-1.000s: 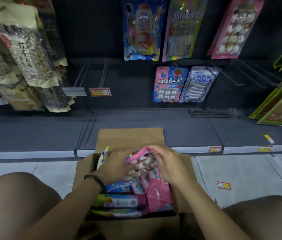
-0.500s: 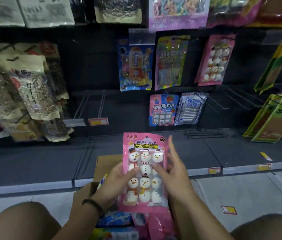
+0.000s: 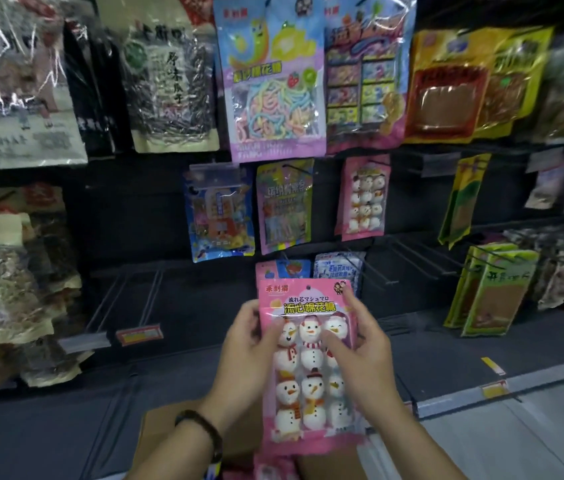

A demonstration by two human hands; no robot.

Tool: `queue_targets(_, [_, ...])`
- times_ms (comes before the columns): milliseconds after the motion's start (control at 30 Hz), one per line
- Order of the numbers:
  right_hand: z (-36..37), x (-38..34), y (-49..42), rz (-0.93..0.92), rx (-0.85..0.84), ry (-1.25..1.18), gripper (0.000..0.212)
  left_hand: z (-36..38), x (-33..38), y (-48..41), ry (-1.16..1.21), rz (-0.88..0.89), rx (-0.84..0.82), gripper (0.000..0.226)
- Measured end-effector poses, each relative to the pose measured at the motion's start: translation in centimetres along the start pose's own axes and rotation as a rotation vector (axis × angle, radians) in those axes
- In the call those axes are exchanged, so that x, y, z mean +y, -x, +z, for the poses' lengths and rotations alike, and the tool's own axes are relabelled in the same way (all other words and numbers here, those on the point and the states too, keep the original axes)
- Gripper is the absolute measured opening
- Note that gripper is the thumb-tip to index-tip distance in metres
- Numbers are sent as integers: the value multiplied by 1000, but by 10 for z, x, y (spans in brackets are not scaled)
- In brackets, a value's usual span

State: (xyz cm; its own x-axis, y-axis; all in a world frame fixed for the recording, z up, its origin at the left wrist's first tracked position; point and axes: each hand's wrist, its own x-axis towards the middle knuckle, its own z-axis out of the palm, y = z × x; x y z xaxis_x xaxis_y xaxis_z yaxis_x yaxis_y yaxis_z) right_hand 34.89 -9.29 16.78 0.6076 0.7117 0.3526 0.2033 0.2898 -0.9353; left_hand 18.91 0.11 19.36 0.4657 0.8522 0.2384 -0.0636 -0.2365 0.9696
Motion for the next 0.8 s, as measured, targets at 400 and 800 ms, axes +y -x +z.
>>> queue_targets(400, [-85,-12,-155,-240,271,172,65,113,68,-161,-191,66,-117,26])
queue_targets(800, [-175,29,-226,-203,167,665,76,234,65,-247,-22,-95,-138,33])
